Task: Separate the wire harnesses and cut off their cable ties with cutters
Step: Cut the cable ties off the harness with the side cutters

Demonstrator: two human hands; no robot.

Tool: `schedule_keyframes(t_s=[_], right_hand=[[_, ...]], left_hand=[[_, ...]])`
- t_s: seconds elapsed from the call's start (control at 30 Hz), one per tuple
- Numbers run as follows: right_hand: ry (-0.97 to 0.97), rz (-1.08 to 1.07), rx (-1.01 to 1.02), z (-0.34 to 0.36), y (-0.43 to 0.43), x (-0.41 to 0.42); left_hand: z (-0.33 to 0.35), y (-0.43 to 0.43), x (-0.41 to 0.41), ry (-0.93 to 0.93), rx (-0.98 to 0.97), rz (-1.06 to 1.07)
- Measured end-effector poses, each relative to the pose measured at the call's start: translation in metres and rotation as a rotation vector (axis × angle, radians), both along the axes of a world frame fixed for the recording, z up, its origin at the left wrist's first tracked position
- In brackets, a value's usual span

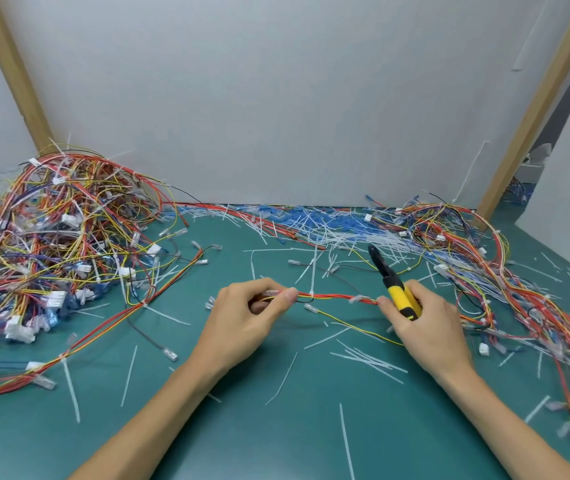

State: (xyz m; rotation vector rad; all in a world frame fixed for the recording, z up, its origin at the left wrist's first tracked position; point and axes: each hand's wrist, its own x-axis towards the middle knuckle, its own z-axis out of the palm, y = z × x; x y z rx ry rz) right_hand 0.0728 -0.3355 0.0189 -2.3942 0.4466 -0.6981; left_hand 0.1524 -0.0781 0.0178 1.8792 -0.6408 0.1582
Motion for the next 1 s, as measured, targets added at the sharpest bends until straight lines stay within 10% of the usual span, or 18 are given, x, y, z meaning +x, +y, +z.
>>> schedule_keyframes(t_s=[0.37, 1.0], right_hand=[[-0.085, -0.044, -0.463, 0.022, 0.014, -0.015], [0.128, 0.041, -0.607, 0.029, 0.036, -0.023]], left_hand=[[-0.004, 0.002, 0.005, -0.271, 0.106, 0.223], [-0.001, -0.007, -0.009, -0.639, 0.173, 0.227]])
